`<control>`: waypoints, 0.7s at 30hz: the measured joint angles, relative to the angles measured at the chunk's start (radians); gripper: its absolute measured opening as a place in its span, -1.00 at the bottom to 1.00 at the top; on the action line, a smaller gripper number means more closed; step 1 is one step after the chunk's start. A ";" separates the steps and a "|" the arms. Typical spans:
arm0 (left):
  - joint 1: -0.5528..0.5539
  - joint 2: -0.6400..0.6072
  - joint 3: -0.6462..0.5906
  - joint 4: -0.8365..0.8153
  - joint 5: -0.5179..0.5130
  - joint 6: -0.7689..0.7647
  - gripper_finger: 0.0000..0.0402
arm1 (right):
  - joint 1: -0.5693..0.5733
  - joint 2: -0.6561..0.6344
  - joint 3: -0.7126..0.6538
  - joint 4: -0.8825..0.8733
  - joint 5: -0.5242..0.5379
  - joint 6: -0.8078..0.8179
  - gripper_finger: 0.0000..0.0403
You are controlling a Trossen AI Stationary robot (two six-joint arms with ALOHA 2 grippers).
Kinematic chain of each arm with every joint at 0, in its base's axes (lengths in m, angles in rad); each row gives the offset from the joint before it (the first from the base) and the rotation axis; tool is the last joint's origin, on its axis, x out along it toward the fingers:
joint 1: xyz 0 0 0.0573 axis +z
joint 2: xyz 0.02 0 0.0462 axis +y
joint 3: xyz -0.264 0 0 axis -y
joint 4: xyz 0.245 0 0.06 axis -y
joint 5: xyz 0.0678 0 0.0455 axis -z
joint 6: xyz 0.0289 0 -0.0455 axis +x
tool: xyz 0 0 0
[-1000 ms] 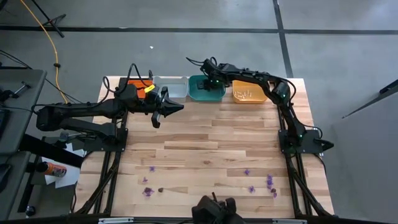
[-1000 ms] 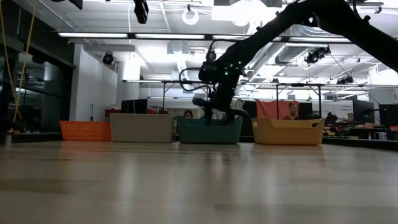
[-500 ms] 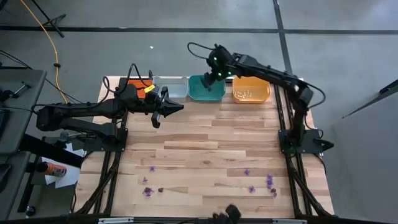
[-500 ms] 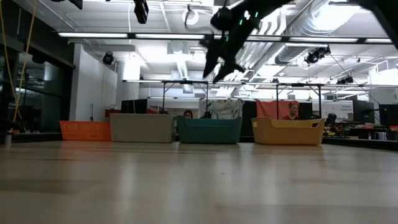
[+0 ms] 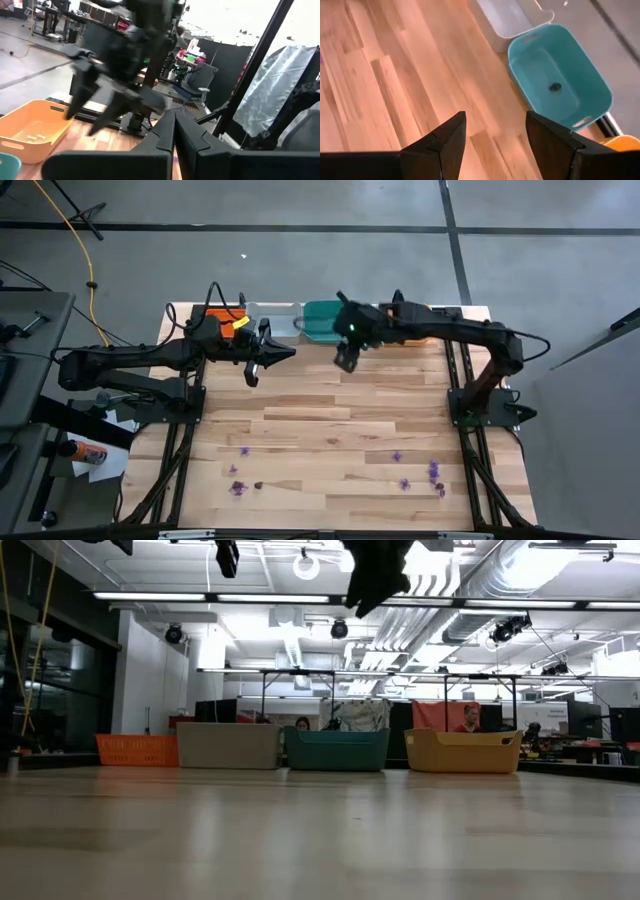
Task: Sort Halloween decoration
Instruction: Put the black skull into the green bin
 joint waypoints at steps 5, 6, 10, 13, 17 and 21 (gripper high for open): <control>0.002 0.000 0.000 0.000 -0.002 0.030 -1.00 | 0.056 -0.151 -0.243 0.055 0.058 0.088 -0.03; 0.002 0.000 0.000 0.001 -0.002 0.030 -1.00 | 0.061 -0.201 -0.321 0.090 0.052 0.120 -0.03; 0.002 0.000 0.000 -0.003 -0.002 0.030 -1.00 | 0.090 -0.407 -0.617 0.321 -0.042 0.251 -0.03; 0.002 0.000 0.000 -0.020 -0.002 0.044 -1.00 | 0.114 -0.531 -0.778 0.598 -0.099 0.321 -0.03; 0.002 0.000 0.000 -0.047 -0.002 0.075 -1.00 | 0.128 -0.621 -0.919 0.971 -0.100 0.252 -0.03; 0.010 0.000 0.000 -0.050 -0.004 0.076 -1.00 | 0.128 -0.640 -0.973 1.147 -0.101 0.114 -0.03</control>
